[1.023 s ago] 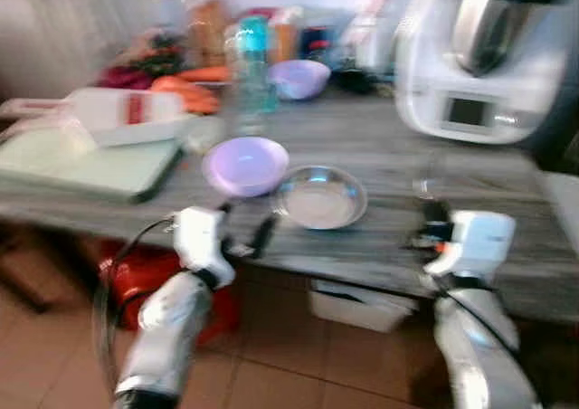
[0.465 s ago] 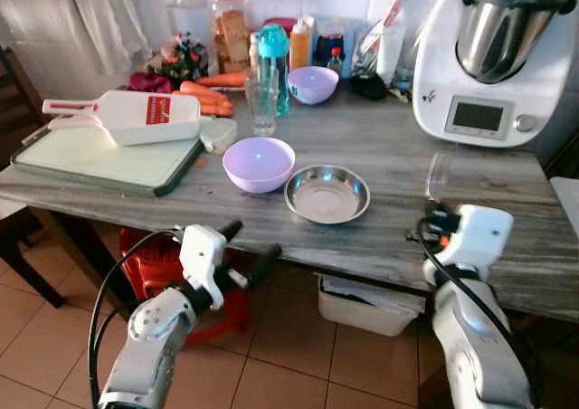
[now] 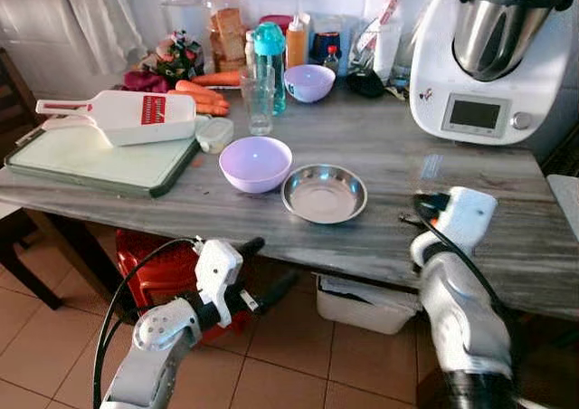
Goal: Setting the table
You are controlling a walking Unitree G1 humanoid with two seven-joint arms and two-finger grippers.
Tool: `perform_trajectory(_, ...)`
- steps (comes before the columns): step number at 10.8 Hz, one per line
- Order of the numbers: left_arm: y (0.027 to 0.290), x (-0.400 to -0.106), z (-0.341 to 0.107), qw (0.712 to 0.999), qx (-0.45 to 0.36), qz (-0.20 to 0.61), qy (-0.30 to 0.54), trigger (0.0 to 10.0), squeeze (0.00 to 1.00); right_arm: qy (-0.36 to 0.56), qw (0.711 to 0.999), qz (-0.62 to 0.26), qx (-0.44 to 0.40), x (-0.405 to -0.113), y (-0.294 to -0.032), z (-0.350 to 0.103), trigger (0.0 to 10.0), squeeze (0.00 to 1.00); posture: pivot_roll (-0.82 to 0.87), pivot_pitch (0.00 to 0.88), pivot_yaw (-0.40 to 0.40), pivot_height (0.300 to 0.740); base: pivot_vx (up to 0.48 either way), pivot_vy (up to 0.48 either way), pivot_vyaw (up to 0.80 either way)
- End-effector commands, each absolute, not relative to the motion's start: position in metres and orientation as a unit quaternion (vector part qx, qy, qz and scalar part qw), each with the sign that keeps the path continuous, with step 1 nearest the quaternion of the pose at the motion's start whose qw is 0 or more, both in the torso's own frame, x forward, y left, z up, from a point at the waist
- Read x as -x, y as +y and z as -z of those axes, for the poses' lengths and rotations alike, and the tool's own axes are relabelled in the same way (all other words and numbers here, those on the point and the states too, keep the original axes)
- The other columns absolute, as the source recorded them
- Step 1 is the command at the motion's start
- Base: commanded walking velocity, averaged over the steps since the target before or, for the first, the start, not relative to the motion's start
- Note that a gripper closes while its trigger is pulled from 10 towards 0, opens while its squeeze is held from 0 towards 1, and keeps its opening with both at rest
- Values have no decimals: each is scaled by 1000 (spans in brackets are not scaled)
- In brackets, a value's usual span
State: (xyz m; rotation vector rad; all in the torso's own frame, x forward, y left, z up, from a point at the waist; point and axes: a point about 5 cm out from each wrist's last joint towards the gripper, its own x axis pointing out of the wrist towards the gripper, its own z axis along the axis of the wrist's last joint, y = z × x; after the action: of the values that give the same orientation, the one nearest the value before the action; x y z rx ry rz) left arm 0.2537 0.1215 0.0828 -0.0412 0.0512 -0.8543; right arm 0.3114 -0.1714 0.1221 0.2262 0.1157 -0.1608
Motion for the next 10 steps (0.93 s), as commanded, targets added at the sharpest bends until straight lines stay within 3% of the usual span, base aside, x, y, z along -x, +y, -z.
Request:
perform_trajectory(1, 122, -253, -85, 906, 13, 423, 24, 10000, 0, 74, 986, 82, -122, -315, -170, -120, 10000, 0, 44, 0, 11, 740, 0, 0, 0)
perform_trajectory(10, 113, -254, -97, 899, 10, 437, 19, 10000, 0, 127, 967, 132, -175, -345, -169, -107, 10000, 0, 55, 0, 16, 740, 0, 0, 0)
